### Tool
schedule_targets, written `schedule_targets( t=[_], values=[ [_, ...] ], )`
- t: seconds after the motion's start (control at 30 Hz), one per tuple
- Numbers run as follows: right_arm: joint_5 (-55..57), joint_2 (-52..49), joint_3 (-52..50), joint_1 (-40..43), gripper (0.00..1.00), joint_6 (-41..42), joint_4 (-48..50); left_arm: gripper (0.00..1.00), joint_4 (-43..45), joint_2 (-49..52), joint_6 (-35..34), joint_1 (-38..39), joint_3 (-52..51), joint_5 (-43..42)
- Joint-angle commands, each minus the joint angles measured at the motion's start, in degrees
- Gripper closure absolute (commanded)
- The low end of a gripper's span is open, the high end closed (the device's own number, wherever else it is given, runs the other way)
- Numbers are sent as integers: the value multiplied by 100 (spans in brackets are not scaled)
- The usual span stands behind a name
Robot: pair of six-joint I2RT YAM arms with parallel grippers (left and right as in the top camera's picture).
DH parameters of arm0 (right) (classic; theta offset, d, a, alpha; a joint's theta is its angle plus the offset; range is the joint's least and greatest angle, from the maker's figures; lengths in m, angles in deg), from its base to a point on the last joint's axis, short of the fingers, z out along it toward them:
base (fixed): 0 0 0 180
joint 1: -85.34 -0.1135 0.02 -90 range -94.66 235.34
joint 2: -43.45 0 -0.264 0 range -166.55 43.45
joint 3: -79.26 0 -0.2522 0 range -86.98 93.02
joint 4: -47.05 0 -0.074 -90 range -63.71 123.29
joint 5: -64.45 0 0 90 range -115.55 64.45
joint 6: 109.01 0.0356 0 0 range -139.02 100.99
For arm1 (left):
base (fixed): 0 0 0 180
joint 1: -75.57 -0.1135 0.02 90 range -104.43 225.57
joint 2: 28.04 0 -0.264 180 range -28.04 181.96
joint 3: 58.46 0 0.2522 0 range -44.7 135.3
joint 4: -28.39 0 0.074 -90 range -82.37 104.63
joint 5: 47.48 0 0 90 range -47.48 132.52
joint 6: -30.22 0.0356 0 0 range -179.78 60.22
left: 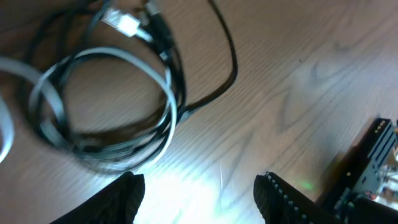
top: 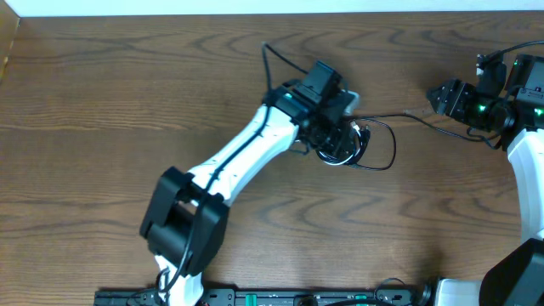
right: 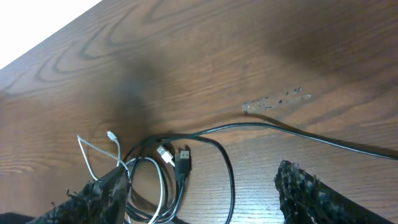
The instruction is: Untangle cables
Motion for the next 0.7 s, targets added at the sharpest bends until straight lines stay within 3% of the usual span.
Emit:
schedule_targets(
  t=[0.0, 0.33, 0.67],
  values=[
    [7, -17, -26, -48, 28, -149, -48, 39, 129, 393, 271, 76, -50, -160],
    [94, -17, -28, -48, 27, -177, -85, 44, 776, 962, 260, 118, -50, -68],
    [153, -17, -28, -87, 27, -181, -85, 52, 789, 984, 238, 120, -52, 271]
  ],
)
